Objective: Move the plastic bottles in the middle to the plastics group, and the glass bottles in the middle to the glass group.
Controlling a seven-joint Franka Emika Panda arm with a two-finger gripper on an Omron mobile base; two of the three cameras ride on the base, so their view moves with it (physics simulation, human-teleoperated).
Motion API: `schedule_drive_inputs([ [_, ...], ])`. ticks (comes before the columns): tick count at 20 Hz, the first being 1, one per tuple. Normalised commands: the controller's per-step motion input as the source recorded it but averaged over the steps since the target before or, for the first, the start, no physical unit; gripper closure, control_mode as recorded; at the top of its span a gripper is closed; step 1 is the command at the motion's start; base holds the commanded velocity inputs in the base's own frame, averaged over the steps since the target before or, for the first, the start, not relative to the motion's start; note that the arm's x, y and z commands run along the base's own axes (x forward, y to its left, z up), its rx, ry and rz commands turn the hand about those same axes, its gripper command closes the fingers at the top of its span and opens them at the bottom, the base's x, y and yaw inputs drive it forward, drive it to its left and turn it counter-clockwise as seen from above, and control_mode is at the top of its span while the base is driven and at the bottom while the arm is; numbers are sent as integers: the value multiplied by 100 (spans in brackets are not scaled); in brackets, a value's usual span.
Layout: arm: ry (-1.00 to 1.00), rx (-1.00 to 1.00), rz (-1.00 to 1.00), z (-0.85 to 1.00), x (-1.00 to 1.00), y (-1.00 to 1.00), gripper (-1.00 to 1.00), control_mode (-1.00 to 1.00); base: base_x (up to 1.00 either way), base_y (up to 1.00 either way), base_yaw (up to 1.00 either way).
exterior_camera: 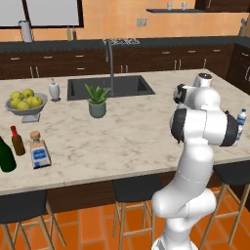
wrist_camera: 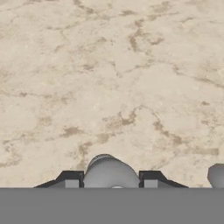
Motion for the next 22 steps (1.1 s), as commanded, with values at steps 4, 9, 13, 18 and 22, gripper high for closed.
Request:
schedule_drive_inputs([
  [4,4,0,-14,0,-12,-97,100,-100,0,0,0],
  [9,13,-3,-3,5,0,-57,100,-100,0,0,0],
  [13,8,0,0,0,0,-23,100,-100,0,0,0],
  [18,0,0,0,-15,-9,-26,100,-100,0,0,0],
  [22,-2,0,0,-7,-27,-29,100,-100,0,0,0],
])
